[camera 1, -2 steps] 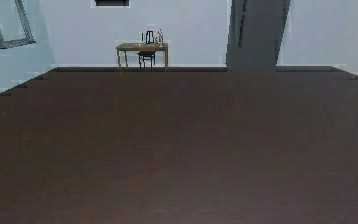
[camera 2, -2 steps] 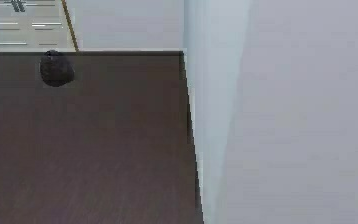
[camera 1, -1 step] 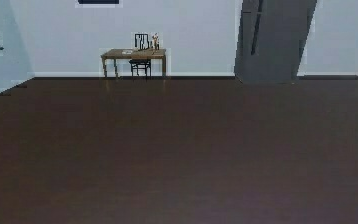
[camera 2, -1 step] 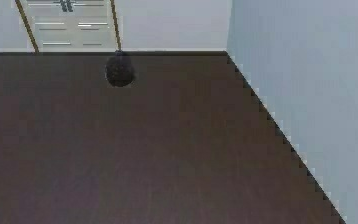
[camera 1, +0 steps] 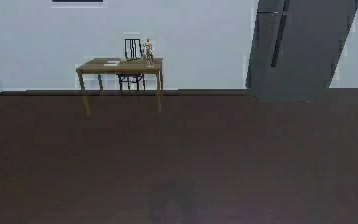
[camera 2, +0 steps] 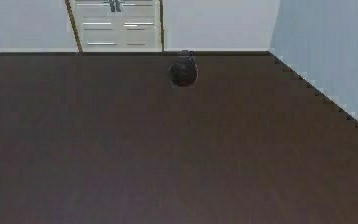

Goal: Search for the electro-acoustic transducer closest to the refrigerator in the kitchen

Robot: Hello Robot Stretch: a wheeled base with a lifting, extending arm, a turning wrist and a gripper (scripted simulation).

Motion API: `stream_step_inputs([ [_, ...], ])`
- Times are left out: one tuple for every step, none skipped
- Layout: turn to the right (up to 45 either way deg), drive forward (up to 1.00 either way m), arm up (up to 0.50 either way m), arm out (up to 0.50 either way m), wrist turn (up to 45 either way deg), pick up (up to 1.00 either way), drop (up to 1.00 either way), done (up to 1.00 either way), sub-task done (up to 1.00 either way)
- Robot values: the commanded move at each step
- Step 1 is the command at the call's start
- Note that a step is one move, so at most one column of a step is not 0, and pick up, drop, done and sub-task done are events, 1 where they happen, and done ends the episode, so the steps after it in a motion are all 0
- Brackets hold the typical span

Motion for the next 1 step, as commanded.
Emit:
stream_step_inputs([
  [0.0, 1.00, 0.00, 0.00, 0.0, 0.00, 0.00, 0.00, 0.00],
])
